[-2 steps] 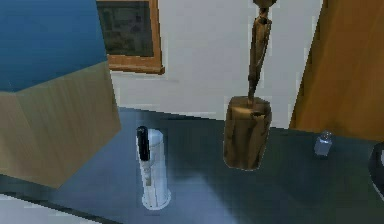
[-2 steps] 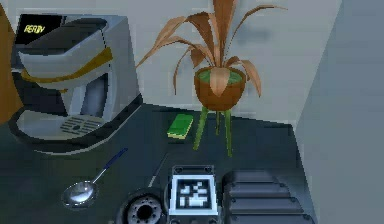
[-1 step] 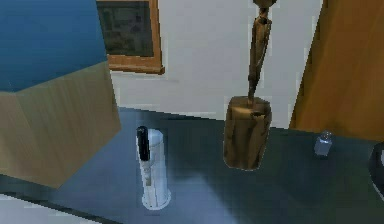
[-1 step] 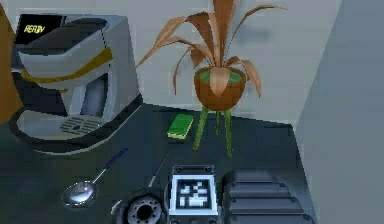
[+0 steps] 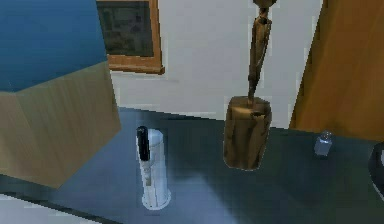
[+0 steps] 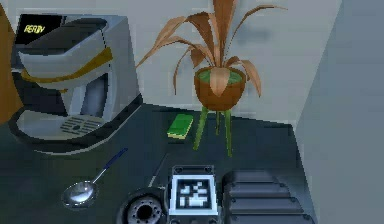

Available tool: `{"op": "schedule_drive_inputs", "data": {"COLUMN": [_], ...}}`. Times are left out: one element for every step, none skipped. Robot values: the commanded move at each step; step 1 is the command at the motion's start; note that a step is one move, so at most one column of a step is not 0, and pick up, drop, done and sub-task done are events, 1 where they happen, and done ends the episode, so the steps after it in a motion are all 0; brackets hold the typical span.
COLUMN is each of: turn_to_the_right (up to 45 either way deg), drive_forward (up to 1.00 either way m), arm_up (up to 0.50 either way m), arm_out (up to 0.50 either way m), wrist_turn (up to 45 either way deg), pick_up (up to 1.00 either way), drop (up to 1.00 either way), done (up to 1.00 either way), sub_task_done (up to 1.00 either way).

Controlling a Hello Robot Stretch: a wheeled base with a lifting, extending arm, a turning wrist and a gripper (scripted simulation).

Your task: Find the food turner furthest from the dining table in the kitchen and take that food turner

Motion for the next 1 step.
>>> {"op": "schedule_drive_inputs", "data": {"turn_to_the_right": [0.0], "drive_forward": [0.0], "arm_up": [0.0], "arm_out": [0.0], "wrist_turn": [45.0], "pick_up": [0.0], "drop": [0.0], "done": [0.0], "sub_task_done": [0.0]}}
